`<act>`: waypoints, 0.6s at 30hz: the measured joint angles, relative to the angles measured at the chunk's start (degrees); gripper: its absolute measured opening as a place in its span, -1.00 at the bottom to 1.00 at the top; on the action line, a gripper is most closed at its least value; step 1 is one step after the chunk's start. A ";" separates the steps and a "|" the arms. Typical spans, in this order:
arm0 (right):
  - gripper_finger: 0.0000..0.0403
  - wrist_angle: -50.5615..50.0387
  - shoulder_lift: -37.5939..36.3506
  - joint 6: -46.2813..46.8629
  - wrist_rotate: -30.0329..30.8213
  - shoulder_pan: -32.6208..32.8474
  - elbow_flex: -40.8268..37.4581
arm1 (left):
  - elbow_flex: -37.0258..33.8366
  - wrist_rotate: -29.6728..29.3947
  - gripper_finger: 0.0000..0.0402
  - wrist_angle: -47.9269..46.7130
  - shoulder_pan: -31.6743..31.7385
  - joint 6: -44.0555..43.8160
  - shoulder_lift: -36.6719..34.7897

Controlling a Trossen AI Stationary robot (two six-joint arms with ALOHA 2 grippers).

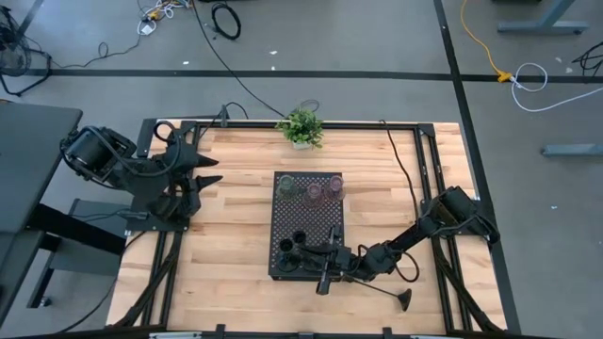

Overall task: Pick & Place candle stick holders
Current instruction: Align the left black candle holder with the black candle holder on the shelf

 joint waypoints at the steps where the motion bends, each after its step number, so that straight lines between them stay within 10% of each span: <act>1: -0.97 -0.01 0.00 0.00 0.30 0.15 0.00 | 0.00 0.00 -0.15 0.00 0.02 -0.02 0.00; 18: -0.87 -3.32 0.36 -0.83 2.14 0.80 -0.26 | -0.02 0.02 -0.15 0.00 0.01 0.00 0.00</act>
